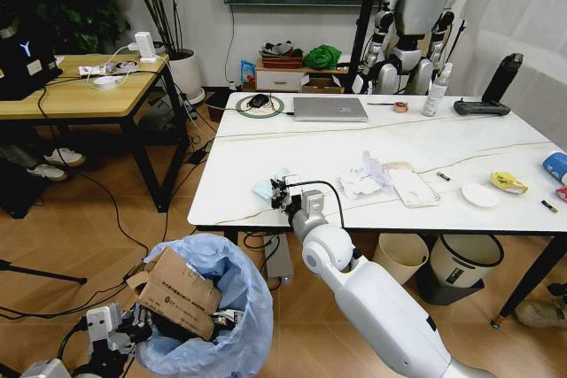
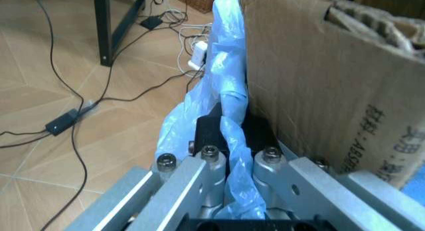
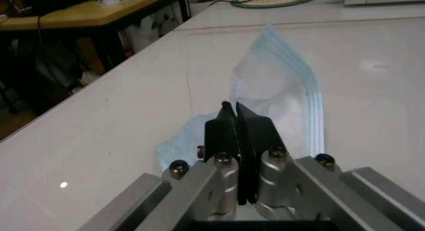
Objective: Pick up the trash bin and place the trash from the table into it.
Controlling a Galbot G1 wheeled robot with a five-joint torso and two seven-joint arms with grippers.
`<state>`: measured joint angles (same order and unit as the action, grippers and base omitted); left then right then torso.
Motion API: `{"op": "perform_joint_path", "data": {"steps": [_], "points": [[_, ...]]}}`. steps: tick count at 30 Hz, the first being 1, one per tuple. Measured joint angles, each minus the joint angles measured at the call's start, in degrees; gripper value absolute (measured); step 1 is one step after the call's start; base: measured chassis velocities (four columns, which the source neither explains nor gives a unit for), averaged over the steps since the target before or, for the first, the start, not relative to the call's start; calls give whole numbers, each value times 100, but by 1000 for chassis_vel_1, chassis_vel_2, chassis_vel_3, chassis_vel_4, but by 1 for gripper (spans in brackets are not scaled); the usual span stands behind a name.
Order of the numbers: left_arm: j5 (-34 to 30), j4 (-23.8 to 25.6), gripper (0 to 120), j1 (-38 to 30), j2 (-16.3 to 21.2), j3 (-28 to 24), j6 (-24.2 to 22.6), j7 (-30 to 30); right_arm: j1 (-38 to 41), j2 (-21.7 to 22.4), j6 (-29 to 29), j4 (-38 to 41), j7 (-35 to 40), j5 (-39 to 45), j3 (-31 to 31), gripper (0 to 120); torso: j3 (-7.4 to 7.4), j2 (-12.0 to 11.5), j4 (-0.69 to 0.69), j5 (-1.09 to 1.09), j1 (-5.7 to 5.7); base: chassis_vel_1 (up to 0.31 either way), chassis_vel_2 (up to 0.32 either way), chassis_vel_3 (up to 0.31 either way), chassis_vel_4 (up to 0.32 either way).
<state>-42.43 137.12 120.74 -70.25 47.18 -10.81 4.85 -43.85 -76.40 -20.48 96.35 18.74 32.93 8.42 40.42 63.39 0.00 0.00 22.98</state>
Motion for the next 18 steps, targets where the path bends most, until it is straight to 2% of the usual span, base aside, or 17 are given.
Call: {"op": "perform_joint_path", "data": {"steps": [3, 7, 8, 10, 13, 18], "points": [[-10, -2, 0, -8, 8, 1, 0, 0, -59, 74, 241, 169, -204, 44, -13, 0, 0, 0, 0, 0, 0, 0, 0, 0, 0], [-51, -2, 0, -10, 38, 13, 0, -1, -257, 441, 861, 914, -808, 507, 49, 0, 0, 0, -1, -1, 0, 0, 0, 0, 0], [-51, -2, 0, -10, 38, 13, 0, -1, -257, 441, 861, 914, -808, 507, 49, 0, 0, 0, -1, -1, 0, 0, 0, 0, 0], [-88, -3, 0, -22, 57, 41, 0, 1, -463, 845, 1333, 1483, -1281, 933, 275, 0, 0, 0, -1, -1, -1, 0, 0, 0, 0], [-106, -4, 0, -39, 56, 50, -1, 7, -660, 1350, 1681, 2030, -1723, 1115, 689, 0, -1, 0, -1, 0, -2, 0, 0, 0, 0], [-106, -4, 0, -35, 31, 54, -3, 9, -821, 1785, 2001, 2401, -2089, 1026, 1279, 0, -1, 0, 0, 0, -2, 0, 0, 0, 0]]}}
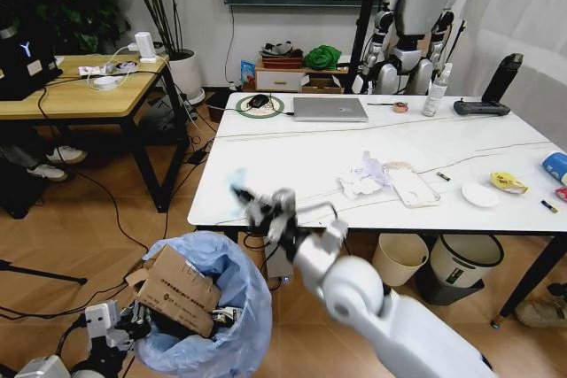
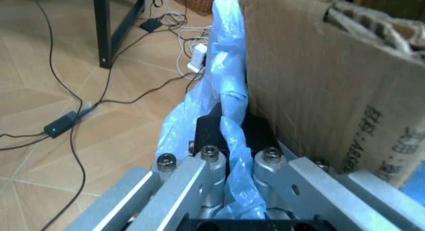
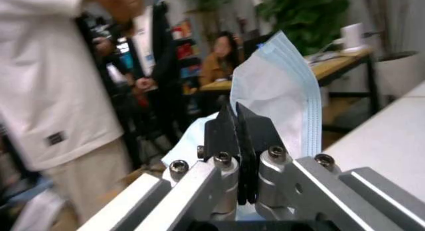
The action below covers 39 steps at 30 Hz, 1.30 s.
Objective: Pick up the trash bin and place the trash from the table into it.
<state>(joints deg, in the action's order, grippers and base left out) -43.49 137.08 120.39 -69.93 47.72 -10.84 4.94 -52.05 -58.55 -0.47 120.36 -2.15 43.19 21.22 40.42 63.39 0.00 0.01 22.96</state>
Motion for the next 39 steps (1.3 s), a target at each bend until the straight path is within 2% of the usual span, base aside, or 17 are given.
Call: {"op": "perform_joint_path", "data": {"steps": [1, 6, 7, 10, 11, 12, 14, 16, 17, 24, 25, 28, 29, 31, 35, 39], "points": [[-7, 2, 0, 1, -3, 15, -1, 2, -62, 156, 90, 63, -153, -136, 213, 0, 0, 0, 0, -1, 0, 0, 0, 0, 0], [-32, 17, 0, -10, -6, 53, -6, 14, -242, 379, 86, 100, -178, -701, 674, 0, 0, 0, 0, -1, 0, 0, 0, 0, 0], [-35, 25, 0, -11, -13, 56, -8, 16, -308, 408, -126, 100, 26, -1015, 787, 0, 0, 0, 0, 0, 0, 0, 0, 0, 0], [-35, 27, 0, -11, -23, 55, -9, 16, -326, 425, -416, 101, 174, -1172, 793, 5, 0, 0, 0, 0, 0, 0, 0, 0, 0], [-32, 27, 0, -12, -29, 49, -12, 18, -325, 442, -578, 112, 289, -1232, 754, 11, 0, 0, 0, 0, 0, 0, 0, 0, 0], [-31, 27, 0, -14, -29, 47, -12, 18, -322, 449, -612, 119, 318, -1242, 737, 11, 0, 0, 0, 0, 1, 0, 0, 0, 0], [-27, 27, 0, -25, -28, 36, -14, 18, -314, 515, -712, 170, 415, -1266, 642, 23, 1, 0, 0, 0, 1, 0, 0, 0, 0], [-26, 22, 0, -43, -17, 29, -14, 16, -331, 597, -724, 236, 450, -1301, 556, 32, 1, 0, -1, -1, 2, 0, 0, 0, 0], [-26, 22, 0, -43, -17, 29, -14, 16, -331, 597, -724, 236, 450, -1301, 556, 32, 1, 0, -1, -1, 2, 0, 0, 0, 0], [-26, -41, 0, -110, 28, -4, -20, 16, -412, 766, -659, 487, 526, -1304, 282, 61, 1, 0, 0, 0, 1, 0, 0, 0, 0], [-26, -41, 0, -110, 28, -4, -20, 16, -412, 766, -659, 487, 526, -1304, 282, 61, 1, 0, 0, 0, 1, 0, 0, 0, 0], [-34, -46, 0, -124, 43, -4, -22, 16, -468, 815, -643, 545, 541, -1295, 259, 72, 1, 0, 0, -1, 2, 0, 0, 0, 0], [-39, -50, 0, -131, 47, -4, -22, 16, -507, 832, -643, 560, 541, -1294, 258, 79, 1, 0, 0, 0, 2, 0, 0, 0, 0], [-43, -54, 0, -141, 49, -3, -22, 16, -542, 845, -643, 571, 541, -1302, 262, 81, 1, 0, 0, -1, 1, 0, 0, 0, 0], [-54, -58, 0, -155, 49, 3, -24, 17, -583, 860, -636, 602, 541, -1335, 290, 97, 1, 0, 0, 0, 2, 0, 0, 0, 0], [-54, -68, 0, -166, 47, 6, -24, 16, -587, 894, -640, 665, 541, -1336, 308, 100, 1, 0, 0, 0, 2, 0, 0, 0, 0]]}}
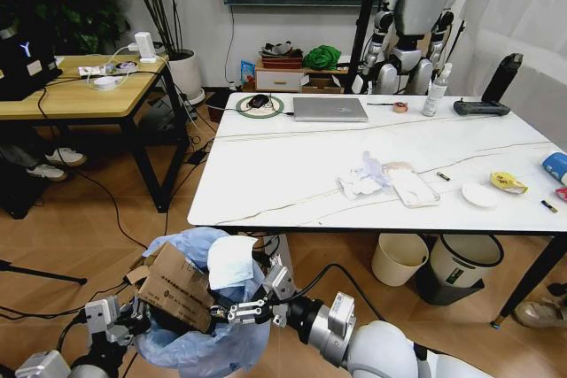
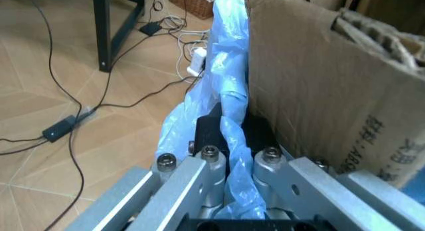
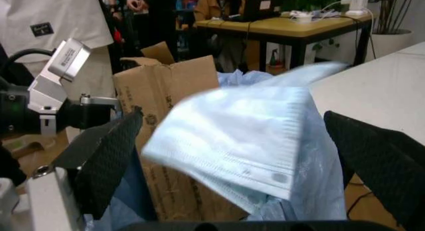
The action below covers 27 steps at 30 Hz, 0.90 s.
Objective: Pick up the trash bin and place the trash from the table into it.
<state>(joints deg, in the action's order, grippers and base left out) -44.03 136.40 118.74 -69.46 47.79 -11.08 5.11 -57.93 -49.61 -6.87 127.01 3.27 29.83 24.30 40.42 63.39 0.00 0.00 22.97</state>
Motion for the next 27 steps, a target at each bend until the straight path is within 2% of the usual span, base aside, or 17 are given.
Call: {"op": "perform_joint_path", "data": {"steps": [7, 13, 17, 20, 21, 24, 26, 27], "points": [[-3, 6, 0, 1, -2, 21, 0, 0, -82, 108, -230, 216, 118, 207, 28, 100, 0, 0, 0, -1, 0, 0, 0, 0, 0], [5, 36, 0, 8, -20, 15, 0, -1, -106, 16, -537, 176, 392, 211, -378, 100, 0, -1, 0, 0, 0, 0, 0, 0, 0], [22, -16, 0, -46, -8, -38, 0, -10, -172, -204, -1033, 86, 692, 258, -1293, 100, 0, -1, 0, -1, 0, 0, 0, 0, 0], [35, -74, 0, -114, 31, -105, 0, -28, -313, -425, -1588, -30, 876, 358, -2332, 100, 0, -2, 0, 0, 0, 0, 0, 0, 0], [35, -74, 0, -114, 31, -105, 0, -28, -313, -425, -1588, -30, 876, 358, -2332, 100, 0, -2, 0, 0, 0, 0, 0, 0, 0], [125, -117, 0, -178, 78, -171, 25, -83, -484, -736, -2252, -188, 794, 470, -3431, 100, 0, -2, 0, 0, 0, 0, 0, 0, 0], [144, -118, 0, -200, 113, -196, 35, -103, -534, -922, -2356, -388, 720, 420, -3935, 100, 0, -1, -1, 0, 0, 0, 0, 0, 0], [144, -118, 0, -200, 113, -196, 35, -103, -534, -922, -2356, -388, 720, 420, -3935, 100, 0, -1, -1, 0, 0, 0, 0, 0, 0]]}}
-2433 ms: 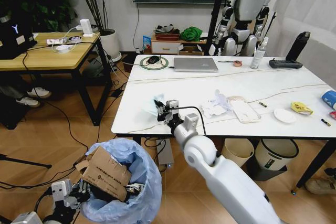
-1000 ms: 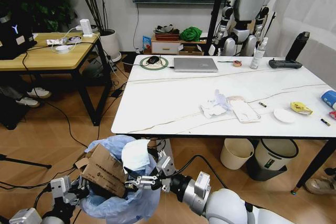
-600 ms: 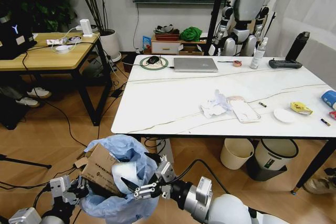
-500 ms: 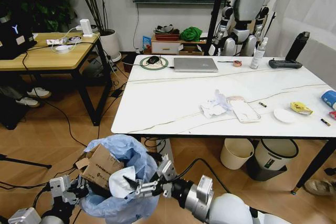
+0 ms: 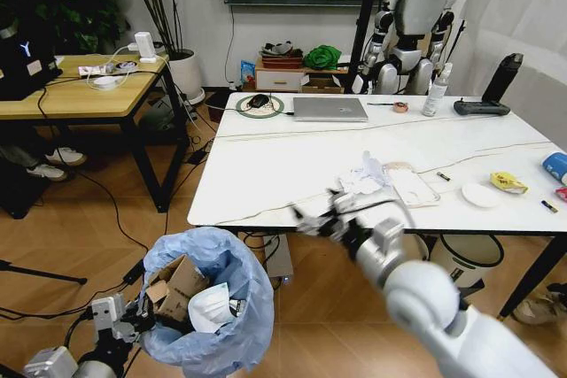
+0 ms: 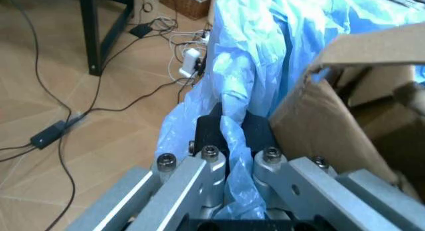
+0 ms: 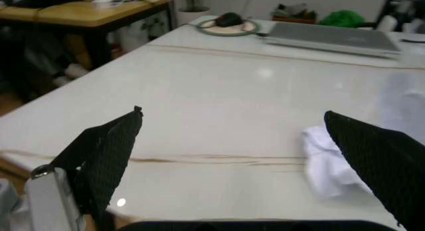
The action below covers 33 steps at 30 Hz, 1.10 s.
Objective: Pick up the trash bin and place the trash from the table into it.
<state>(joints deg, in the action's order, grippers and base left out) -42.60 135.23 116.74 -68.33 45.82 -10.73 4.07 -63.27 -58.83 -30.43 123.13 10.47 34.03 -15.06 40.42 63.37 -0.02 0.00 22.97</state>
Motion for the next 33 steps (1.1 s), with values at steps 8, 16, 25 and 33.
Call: {"op": "perform_joint_path", "data": {"steps": [8, 16, 25, 33], "points": [[2, 24, 0, -16, 80, -72, 17, -35, 278, -199, 129, -1008, -38, 96, -1004, 100, 1, 0, 2, 2, 0, 0, 0, 0, 0], [-57, -11, 0, -120, 125, -83, 18, -37, 788, -187, 122, -1750, -344, 47, -962, 100, 0, 0, 2, 1, 0, 0, 0, 0, 0], [-86, -35, 0, -158, 108, -70, 17, -33, 1238, -485, 360, -2687, -811, -135, -618, 93, 0, 0, 2, 1, 0, 0, 0, 0, 0], [-101, -10, 0, -144, 104, -49, 15, -30, 1266, -421, 457, -2867, -853, -171, -611, 64, 0, 2, 1, 0, 0, 0, 0, 0, 0]]}}
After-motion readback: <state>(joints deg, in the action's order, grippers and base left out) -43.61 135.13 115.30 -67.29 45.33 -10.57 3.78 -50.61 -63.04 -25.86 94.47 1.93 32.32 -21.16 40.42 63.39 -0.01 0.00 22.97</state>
